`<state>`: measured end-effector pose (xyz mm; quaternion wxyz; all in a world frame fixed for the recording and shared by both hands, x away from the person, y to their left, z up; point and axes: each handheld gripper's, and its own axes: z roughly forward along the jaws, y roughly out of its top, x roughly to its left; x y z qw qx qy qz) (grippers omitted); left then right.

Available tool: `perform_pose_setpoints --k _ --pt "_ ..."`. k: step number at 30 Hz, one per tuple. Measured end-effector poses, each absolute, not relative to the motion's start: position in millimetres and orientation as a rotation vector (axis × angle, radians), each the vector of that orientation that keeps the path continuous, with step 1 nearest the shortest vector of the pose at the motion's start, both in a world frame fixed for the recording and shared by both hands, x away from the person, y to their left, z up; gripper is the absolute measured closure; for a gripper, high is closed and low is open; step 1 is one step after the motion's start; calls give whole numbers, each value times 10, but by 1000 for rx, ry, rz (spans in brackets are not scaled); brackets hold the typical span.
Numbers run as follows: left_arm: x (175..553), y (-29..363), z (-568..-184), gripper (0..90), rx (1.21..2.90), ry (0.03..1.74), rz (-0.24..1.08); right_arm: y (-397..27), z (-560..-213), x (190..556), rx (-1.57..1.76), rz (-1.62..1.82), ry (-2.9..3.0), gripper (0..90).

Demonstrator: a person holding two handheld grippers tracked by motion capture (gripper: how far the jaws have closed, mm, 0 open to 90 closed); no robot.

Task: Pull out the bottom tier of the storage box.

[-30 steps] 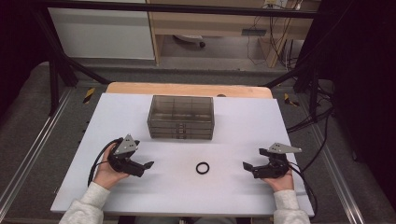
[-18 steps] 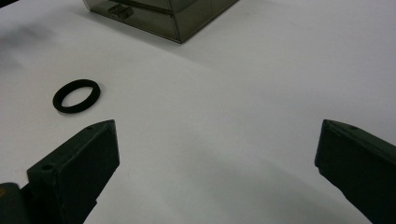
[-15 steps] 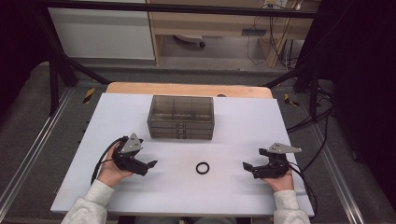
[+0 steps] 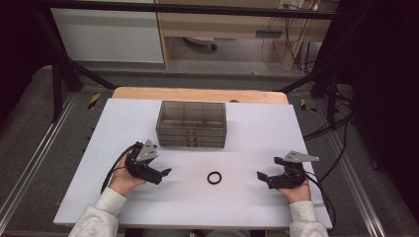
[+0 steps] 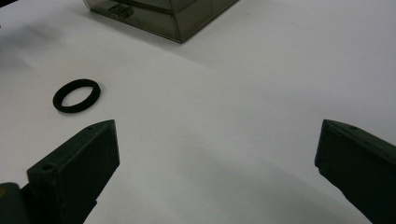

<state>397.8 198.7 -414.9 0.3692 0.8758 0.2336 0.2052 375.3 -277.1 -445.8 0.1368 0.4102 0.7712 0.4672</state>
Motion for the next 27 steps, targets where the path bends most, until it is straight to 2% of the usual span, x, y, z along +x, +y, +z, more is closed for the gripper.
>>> perform_pose_setpoints --k 27 --pt "4071 1693 -4164 50 2329 508 629 -2772 -4457 3754 1184 1354 2230 4"
